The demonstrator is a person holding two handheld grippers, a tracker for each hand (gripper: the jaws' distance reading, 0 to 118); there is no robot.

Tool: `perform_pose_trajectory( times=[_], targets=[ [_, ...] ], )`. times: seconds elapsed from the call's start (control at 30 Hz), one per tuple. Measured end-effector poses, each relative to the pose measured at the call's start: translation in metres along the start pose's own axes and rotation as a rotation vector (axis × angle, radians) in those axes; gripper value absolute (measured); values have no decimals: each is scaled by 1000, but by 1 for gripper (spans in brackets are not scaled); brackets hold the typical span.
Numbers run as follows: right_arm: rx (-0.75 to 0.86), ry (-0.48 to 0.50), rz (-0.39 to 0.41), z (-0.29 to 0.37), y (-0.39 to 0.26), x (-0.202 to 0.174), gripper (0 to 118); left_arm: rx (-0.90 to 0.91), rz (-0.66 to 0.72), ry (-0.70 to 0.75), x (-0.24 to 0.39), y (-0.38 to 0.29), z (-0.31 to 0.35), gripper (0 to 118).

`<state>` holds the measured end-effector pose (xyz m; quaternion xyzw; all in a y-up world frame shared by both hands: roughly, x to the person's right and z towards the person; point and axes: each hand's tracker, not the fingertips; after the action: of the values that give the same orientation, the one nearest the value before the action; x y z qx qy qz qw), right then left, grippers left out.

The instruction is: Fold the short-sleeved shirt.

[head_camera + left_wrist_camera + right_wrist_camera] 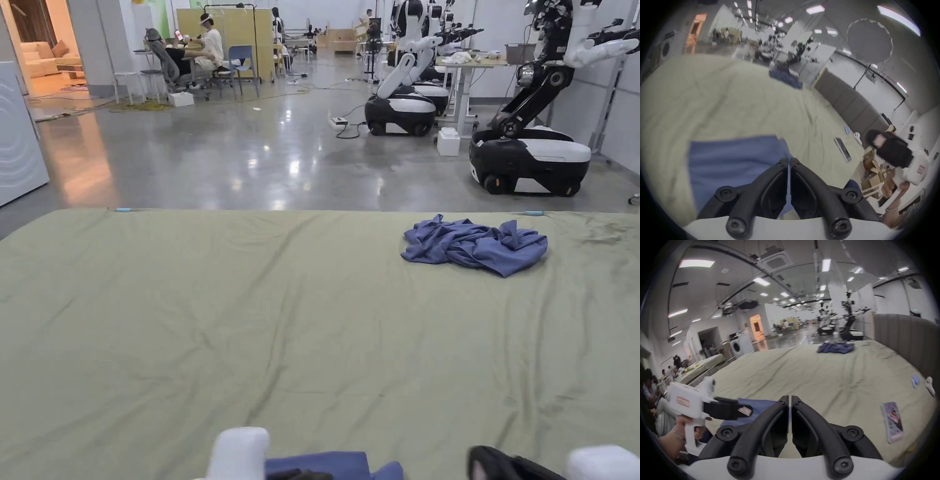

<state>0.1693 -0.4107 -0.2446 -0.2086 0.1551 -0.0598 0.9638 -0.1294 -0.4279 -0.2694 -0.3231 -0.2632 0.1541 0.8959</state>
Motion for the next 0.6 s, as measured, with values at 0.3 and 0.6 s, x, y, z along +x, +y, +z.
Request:
perform_pose_trajectory(
  times=[0.3,0.6],
  targets=[
    [-704,71,59,-143,-74,-35,5,200,396,40,-98,-38,93,4],
    [-638,113,-54,-139,-58,-15,5,-17,751,-395,-202,-47,45,117]
  ],
)
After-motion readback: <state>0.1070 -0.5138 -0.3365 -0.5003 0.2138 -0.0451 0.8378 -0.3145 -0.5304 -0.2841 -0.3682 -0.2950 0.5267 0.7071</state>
